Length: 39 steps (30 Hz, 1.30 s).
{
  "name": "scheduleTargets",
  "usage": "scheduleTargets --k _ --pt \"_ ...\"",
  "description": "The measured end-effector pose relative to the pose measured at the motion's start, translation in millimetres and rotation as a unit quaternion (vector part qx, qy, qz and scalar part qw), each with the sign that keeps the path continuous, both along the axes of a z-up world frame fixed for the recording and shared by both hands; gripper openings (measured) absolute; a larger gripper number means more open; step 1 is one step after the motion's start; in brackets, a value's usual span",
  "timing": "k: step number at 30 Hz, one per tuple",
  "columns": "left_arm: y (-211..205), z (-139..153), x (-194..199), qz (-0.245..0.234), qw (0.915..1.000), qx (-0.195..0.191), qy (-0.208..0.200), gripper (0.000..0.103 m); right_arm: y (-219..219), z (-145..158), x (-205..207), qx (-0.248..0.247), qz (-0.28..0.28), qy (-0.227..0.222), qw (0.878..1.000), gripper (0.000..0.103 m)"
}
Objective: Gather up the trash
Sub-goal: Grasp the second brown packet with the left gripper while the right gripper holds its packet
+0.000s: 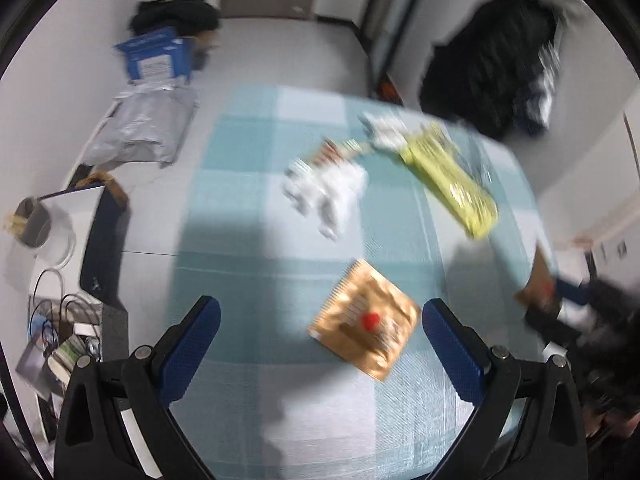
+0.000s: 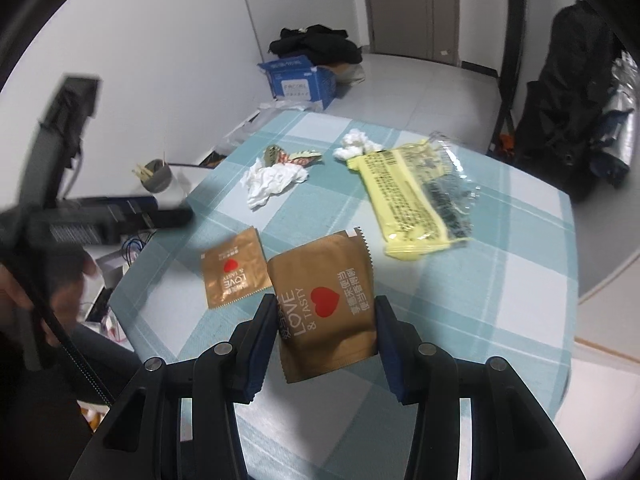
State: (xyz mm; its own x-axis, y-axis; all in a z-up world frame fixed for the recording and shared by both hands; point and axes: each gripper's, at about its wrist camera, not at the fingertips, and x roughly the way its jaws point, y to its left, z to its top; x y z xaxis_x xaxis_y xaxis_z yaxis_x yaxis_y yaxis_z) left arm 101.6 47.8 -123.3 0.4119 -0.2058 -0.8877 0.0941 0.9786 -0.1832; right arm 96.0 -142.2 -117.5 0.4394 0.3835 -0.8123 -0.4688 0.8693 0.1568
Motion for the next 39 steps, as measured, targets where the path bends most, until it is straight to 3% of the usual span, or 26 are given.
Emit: scheduleTargets --k 9,16,22,25,30,35,39 --pt "-15 -21 3 -0.037 0.9974 0.043 0.046 0.099 -39 5 -8 0.019 -0.033 -0.005 0.999 0.046" --pt "-28 -20 -4 -0.072 0.9909 0.108 0.036 0.099 -52 7 -15 0.033 -0.036 -0.007 0.999 0.046" --pt "-32 -18 -5 -0.074 0.9903 0.11 0.042 0.097 -56 8 -18 0.041 -0.039 -0.008 0.998 0.046" --pt "-35 -15 -7 -0.074 0.9905 0.109 0.039 0.087 -58 8 -18 0.046 -0.042 -0.007 0.998 0.046" --pt "-43 -12 -12 -0.084 0.9902 0.107 0.031 0.063 -59 7 -20 0.047 -0.042 -0.006 0.998 0.046" --pt "-42 -12 -10 -0.088 0.9905 0.102 0.03 0.053 -61 8 -21 0.049 -0.044 -0.007 0.998 0.046" --pt "-29 -11 -4 -0.068 0.9941 0.078 0.034 0.037 -61 8 -20 0.05 -0.047 -0.008 0.998 0.046"
